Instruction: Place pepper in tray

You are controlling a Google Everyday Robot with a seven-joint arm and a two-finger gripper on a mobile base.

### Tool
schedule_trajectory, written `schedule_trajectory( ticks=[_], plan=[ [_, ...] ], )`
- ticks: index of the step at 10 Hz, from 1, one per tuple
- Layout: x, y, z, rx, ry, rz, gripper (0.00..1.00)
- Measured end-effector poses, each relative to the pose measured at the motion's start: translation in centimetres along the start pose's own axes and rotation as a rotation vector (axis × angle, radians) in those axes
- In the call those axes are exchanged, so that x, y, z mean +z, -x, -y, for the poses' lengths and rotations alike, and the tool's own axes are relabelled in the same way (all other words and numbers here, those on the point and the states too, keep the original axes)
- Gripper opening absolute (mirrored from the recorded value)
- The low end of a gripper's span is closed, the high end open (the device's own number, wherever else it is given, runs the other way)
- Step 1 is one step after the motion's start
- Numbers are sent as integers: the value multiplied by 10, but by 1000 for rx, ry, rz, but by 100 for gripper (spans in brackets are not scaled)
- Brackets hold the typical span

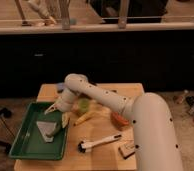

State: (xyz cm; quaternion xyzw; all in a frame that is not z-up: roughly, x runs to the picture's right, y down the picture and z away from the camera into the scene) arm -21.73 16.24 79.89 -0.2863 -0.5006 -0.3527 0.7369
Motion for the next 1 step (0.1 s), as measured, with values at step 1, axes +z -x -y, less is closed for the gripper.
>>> schedule_trajectory(
  ticks=[1],
  plan=[
    [-2,0,-1,-3,1,-7,80]
  ],
)
